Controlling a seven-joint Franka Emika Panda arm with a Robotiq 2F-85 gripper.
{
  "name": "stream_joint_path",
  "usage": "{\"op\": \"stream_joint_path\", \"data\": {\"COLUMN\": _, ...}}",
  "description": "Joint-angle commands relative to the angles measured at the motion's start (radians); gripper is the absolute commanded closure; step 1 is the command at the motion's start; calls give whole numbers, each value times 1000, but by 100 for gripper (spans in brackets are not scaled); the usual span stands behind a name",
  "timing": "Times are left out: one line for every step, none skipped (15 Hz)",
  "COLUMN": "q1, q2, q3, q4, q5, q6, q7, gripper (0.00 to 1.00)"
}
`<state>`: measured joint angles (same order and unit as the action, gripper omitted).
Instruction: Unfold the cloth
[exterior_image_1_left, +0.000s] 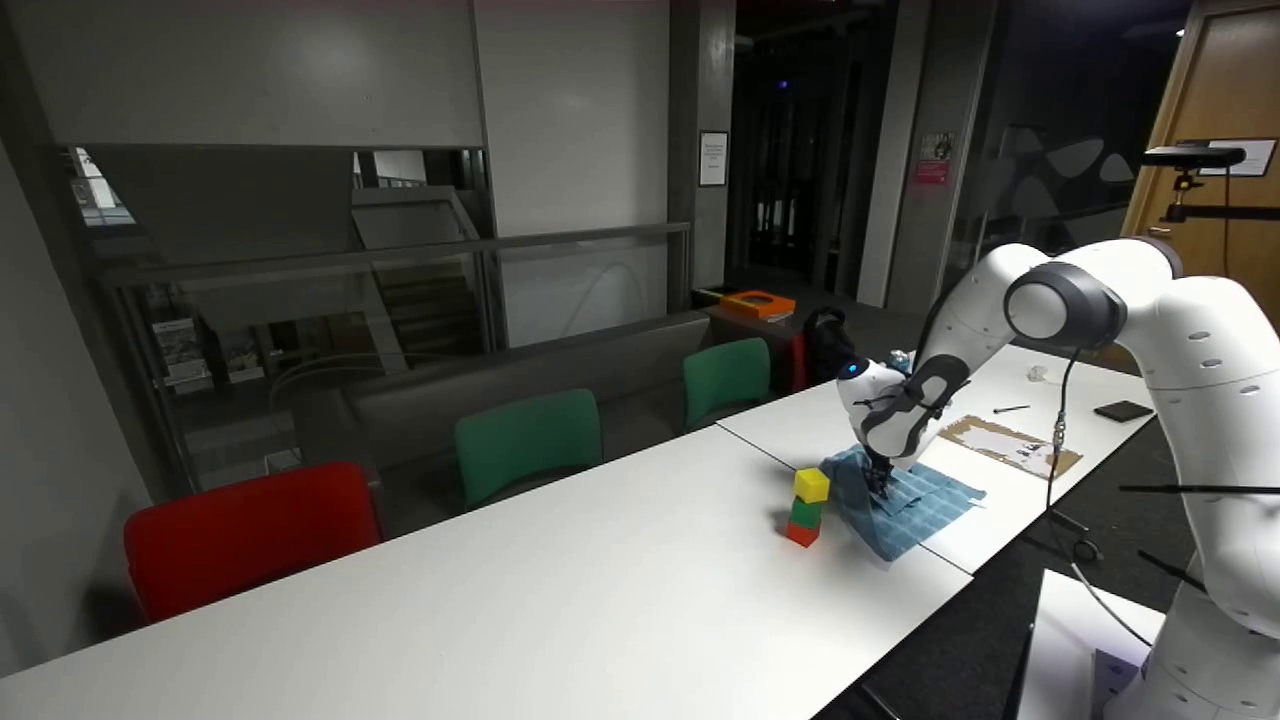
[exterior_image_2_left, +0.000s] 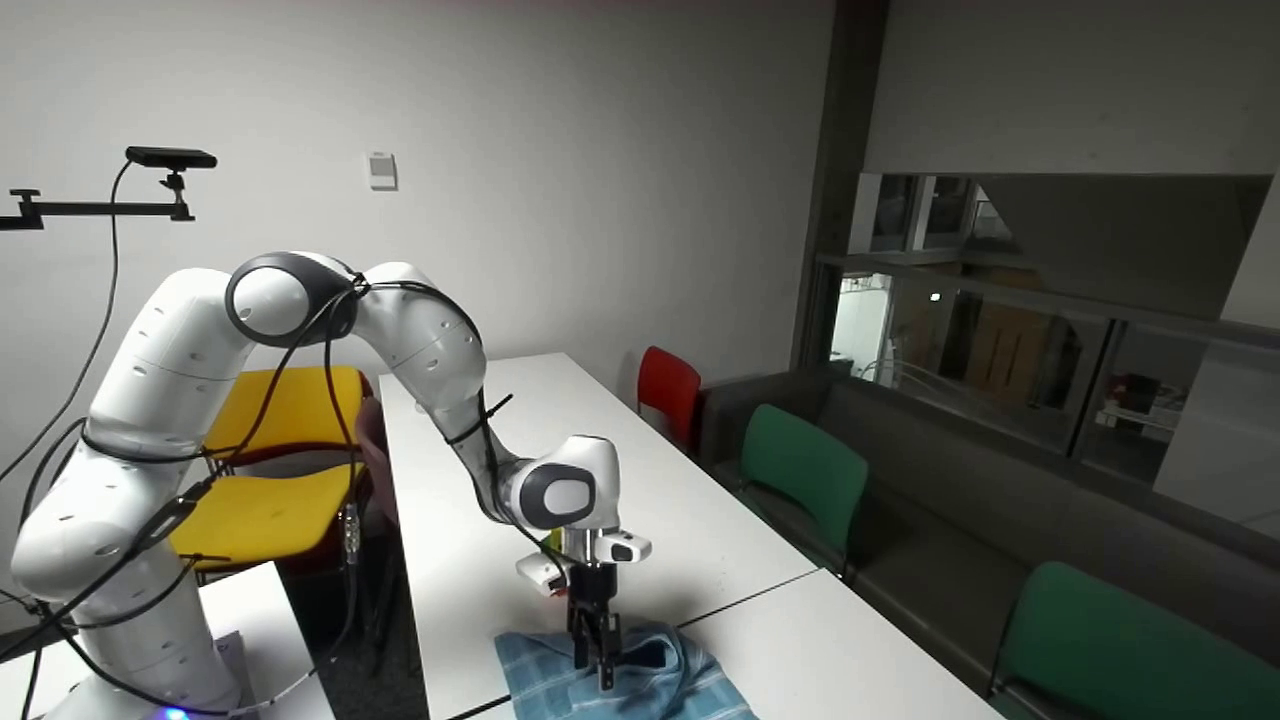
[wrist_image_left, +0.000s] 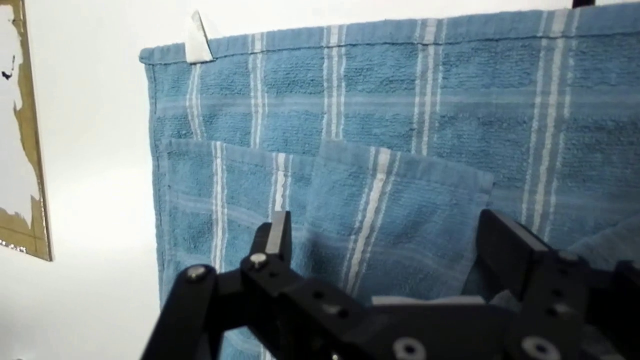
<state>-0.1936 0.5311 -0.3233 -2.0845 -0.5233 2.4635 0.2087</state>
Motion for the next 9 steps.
{"op": "stream_joint_path", "data": {"q1": 22, "q2": -47, "q3": -36, "q4": -81, "q5": -58, "q6": 65, "q7": -41, "gripper": 0}}
{"op": "stream_joint_path", "data": {"q1": 18, "q2": -49, "q3": -34, "q4": -89, "q5": -60, "q6": 66, "q7": -51, "gripper": 0}}
{"op": "stream_joint_path", "data": {"q1": 17, "q2": -49, "q3": -35, "q4": -96, "q5": -66, "q6": 74, "q7": -59, "gripper": 0}}
{"op": "stream_joint_path", "data": {"q1": 16, "q2": -49, "q3": -36, "q4": -101, "q5": -70, "q6": 78, "q7": -71, "gripper": 0}}
{"op": "stream_joint_path", "data": {"q1": 16, "q2": -48, "q3": -40, "q4": -107, "q5": -84, "q6": 88, "q7": -84, "gripper": 0}}
{"op": "stream_joint_path", "data": {"q1": 12, "q2": -50, "q3": -37, "q4": -109, "q5": -84, "q6": 84, "q7": -99, "gripper": 0}}
{"op": "stream_joint_path", "data": {"q1": 10, "q2": -52, "q3": -32, "q4": -109, "q5": -66, "q6": 66, "q7": -97, "gripper": 0}}
{"op": "stream_joint_path", "data": {"q1": 14, "q2": 2, "q3": -27, "q4": -58, "q5": -46, "q6": 53, "q7": -69, "gripper": 0}}
{"op": "stream_joint_path", "data": {"q1": 14, "q2": 2, "q3": -27, "q4": -61, "q5": -46, "q6": 53, "q7": -71, "gripper": 0}}
